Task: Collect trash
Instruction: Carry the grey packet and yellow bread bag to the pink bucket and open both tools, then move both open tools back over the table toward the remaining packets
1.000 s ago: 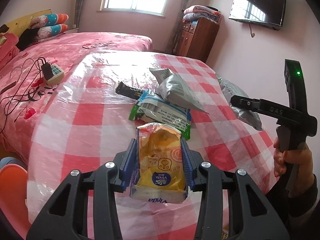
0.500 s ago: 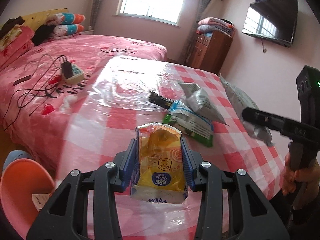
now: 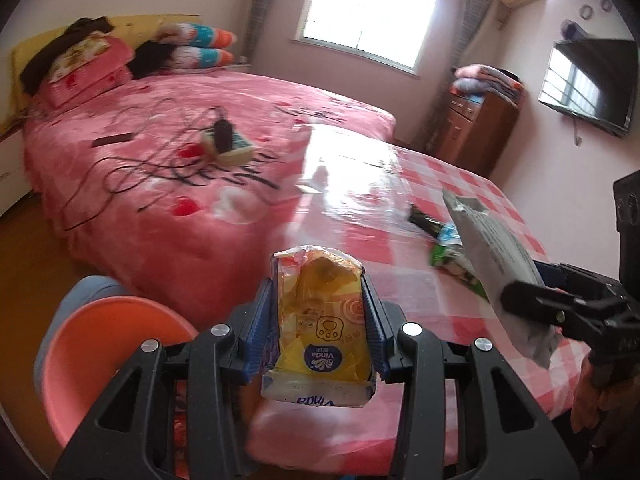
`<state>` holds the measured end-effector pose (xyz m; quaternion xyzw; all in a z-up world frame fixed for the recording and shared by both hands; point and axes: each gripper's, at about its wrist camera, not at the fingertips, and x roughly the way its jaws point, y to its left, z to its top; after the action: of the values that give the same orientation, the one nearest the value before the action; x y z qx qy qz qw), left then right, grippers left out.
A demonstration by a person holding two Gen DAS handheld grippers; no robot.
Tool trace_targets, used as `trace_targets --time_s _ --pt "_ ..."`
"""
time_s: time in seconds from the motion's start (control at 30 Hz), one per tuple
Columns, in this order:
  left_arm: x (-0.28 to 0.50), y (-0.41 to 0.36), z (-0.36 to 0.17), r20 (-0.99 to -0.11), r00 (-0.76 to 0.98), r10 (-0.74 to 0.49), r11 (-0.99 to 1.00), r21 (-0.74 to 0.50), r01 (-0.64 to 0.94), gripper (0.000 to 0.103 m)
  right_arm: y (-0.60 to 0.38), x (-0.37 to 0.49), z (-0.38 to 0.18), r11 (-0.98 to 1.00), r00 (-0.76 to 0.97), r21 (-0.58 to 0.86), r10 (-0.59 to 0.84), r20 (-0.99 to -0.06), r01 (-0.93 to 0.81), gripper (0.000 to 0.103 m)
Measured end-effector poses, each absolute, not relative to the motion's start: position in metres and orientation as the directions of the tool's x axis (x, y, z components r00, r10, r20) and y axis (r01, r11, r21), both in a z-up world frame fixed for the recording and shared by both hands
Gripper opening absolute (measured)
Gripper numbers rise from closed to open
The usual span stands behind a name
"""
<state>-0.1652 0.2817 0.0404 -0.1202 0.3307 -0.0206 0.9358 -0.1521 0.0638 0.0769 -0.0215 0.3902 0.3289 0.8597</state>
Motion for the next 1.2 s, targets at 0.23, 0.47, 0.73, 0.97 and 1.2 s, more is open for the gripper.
trace_targets --time_s 0.23,0.47,0.73,0.97,1.2 --pt "-0.185 0.343 0.026 -0.643 0.766 0.001 0.951 -0.236 -0.2 0.044 0.136 -0.165 0.069 0.682 0.381 0.204 0.602 -0.701 -0.702 0.081" --pt "-0.204 0.407 -0.003 -0.687 0.722 0.083 0.887 -0.28 -0.368 0.044 0.207 -0.18 0.055 0.56 0.263 0.214 0.65 -0.713 -0.801 0.081" --pt "-0.223 0.439 -0.023 -0.718 0.668 0.197 0.839 -0.229 -0.494 0.068 0.244 -0.18 0.032 0.517 0.143 0.333 0.682 -0.718 -0.788 0.093" --pt "-0.226 0.438 -0.02 -0.712 0.665 0.225 0.832 -0.215 -0.511 0.076 0.199 -0.168 0.042 0.608 0.268 0.291 0.661 -0.701 -0.738 0.093" --pt "-0.214 0.419 -0.012 -0.715 0.669 0.203 0.85 -0.211 -0.483 0.079 0.16 -0.165 0.043 0.678 0.369 0.227 0.613 -0.698 -0.699 0.093"
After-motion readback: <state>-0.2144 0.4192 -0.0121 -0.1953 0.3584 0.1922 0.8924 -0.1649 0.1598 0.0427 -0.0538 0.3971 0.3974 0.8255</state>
